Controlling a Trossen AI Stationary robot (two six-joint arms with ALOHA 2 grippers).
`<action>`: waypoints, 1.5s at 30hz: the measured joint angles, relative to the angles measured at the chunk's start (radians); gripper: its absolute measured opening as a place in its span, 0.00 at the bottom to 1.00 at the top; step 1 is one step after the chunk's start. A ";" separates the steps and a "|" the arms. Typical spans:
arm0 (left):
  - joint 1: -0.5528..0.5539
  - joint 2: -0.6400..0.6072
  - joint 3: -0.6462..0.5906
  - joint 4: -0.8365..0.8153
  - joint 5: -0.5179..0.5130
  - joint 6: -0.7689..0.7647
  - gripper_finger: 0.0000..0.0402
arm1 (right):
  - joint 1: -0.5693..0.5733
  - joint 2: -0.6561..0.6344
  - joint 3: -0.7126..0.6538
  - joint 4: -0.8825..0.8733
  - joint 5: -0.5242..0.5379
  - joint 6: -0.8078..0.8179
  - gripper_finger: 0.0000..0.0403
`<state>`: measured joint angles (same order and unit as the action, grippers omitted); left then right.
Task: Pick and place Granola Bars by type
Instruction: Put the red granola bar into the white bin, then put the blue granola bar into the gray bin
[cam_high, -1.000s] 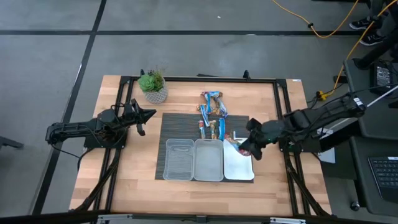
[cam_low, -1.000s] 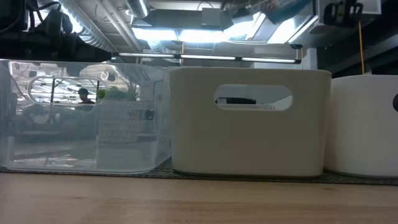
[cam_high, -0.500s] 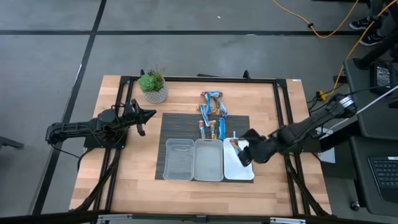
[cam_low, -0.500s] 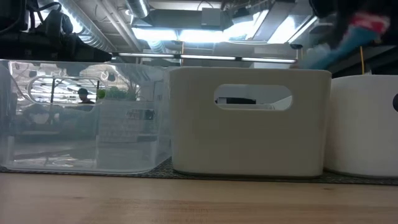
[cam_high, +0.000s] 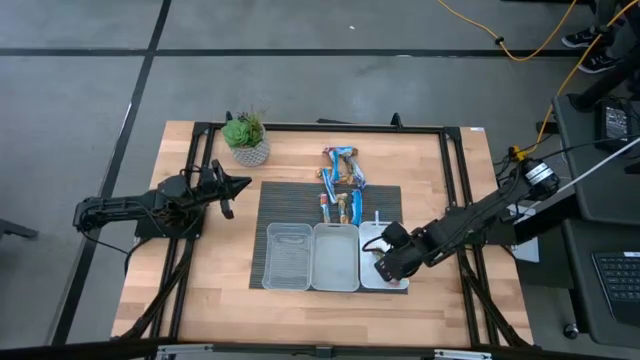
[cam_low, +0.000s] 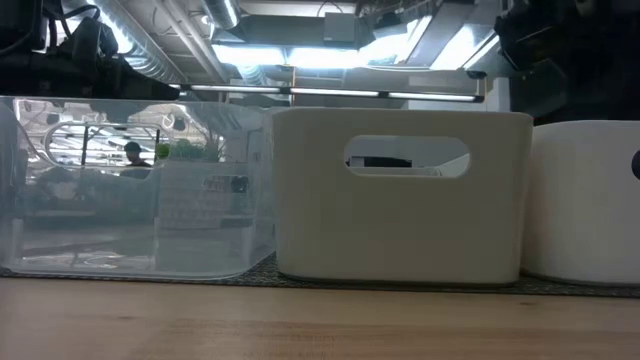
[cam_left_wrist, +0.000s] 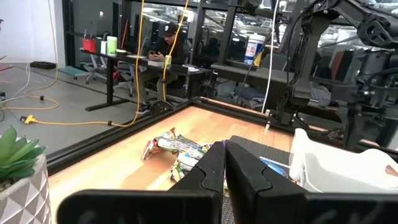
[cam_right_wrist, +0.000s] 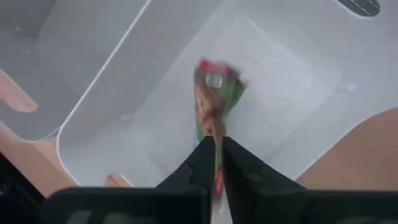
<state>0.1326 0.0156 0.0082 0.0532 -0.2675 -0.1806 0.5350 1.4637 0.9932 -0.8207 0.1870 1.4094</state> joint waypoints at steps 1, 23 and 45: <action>0.000 0.000 0.000 0.000 0.000 0.000 0.01 | 0.000 -0.002 0.000 -0.001 0.000 0.000 0.06; 0.000 0.000 0.000 0.000 0.000 -0.019 0.01 | -0.071 -0.140 0.029 -0.047 0.087 -0.169 0.24; 0.000 0.000 0.000 0.000 -0.001 -0.017 0.01 | -0.690 -0.227 0.197 -0.062 -0.058 -0.986 0.40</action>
<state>0.1323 0.0154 0.0082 0.0536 -0.2681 -0.1972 -0.1546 1.2371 1.1900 -0.8826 0.1291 0.4236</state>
